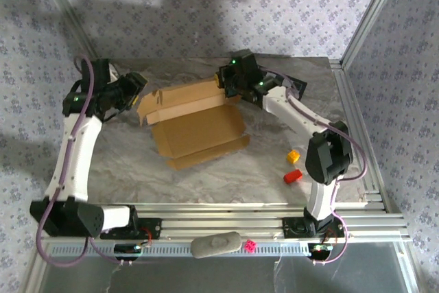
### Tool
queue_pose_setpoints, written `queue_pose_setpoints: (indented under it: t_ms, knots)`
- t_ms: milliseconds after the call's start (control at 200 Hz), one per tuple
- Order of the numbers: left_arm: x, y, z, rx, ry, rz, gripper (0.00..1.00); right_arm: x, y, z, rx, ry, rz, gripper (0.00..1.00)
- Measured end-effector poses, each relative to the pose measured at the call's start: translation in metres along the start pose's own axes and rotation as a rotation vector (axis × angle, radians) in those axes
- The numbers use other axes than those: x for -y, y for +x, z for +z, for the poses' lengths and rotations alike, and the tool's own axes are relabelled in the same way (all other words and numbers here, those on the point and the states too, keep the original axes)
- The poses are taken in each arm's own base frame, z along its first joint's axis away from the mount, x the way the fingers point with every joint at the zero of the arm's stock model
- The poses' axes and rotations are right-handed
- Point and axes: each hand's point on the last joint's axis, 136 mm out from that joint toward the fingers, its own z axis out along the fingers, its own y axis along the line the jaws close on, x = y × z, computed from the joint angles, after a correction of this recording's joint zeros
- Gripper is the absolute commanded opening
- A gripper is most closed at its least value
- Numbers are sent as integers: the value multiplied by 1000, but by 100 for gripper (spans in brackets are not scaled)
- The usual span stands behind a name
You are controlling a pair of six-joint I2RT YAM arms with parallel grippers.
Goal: Fold the paper box
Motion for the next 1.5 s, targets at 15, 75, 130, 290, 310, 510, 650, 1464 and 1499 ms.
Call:
queue_pose_setpoints:
  t_ms: [15,75,130,290,310,510,650,1464,1499]
  knots:
    - [-3,1,-2,14,0,23,40,-2,-1,-3,7,5,5,0]
    - [-19,10,-6,57,4,102,30,-12,-5,-16,28,26,29,0]
    - [-44,26,-3,64,-13,138,28,-17,-9,-28,43,50,51,0]
    - [-108,73,26,22,-38,187,36,-18,-16,-48,87,120,107,0]
    - [-111,77,29,21,-23,185,38,-16,-16,-50,93,131,114,0]
    - [-112,89,58,62,167,237,52,-9,-22,-65,128,202,155,0]
    - [-104,87,67,138,273,344,57,-8,-37,-69,149,216,184,0]
    - [-76,43,179,-232,344,-17,27,-27,-76,-68,101,169,234,0]
    - [-72,49,179,-253,355,-9,27,-27,-76,-66,96,168,231,0]
